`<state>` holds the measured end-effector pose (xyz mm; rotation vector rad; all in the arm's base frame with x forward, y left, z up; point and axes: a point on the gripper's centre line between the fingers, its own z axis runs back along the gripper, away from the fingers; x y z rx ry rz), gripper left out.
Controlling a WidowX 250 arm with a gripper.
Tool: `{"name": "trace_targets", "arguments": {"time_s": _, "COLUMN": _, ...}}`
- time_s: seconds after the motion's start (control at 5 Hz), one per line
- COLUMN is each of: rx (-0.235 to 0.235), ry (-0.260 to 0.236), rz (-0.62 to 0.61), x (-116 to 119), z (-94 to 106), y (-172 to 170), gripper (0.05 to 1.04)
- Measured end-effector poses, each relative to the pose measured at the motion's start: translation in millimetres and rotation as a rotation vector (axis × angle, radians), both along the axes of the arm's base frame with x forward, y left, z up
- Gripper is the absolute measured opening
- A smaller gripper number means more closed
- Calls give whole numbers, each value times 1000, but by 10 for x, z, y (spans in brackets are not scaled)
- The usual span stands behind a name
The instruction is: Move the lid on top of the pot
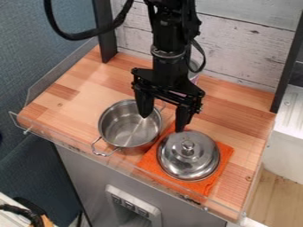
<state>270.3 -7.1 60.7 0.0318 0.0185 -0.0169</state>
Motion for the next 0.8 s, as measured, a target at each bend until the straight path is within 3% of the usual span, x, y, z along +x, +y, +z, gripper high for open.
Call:
{"name": "trace_targets", "arguments": {"time_s": 0.2, "rx": 0, "ry": 31, "rz": -2, "x": -30, "z": -75, "y": -5, "gripper": 1000}}
{"name": "trace_targets", "arguments": {"time_s": 0.4, "rx": -7, "ry": 19, "rz": -89, "x": -20, "z": -105, "y": -240, "gripper": 1000}}
{"name": "trace_targets", "arguments": {"time_s": 0.8, "rx": -29, "ry": 58, "rz": -223, "x": -43, "z": -418, "y": -554, "gripper": 999}}
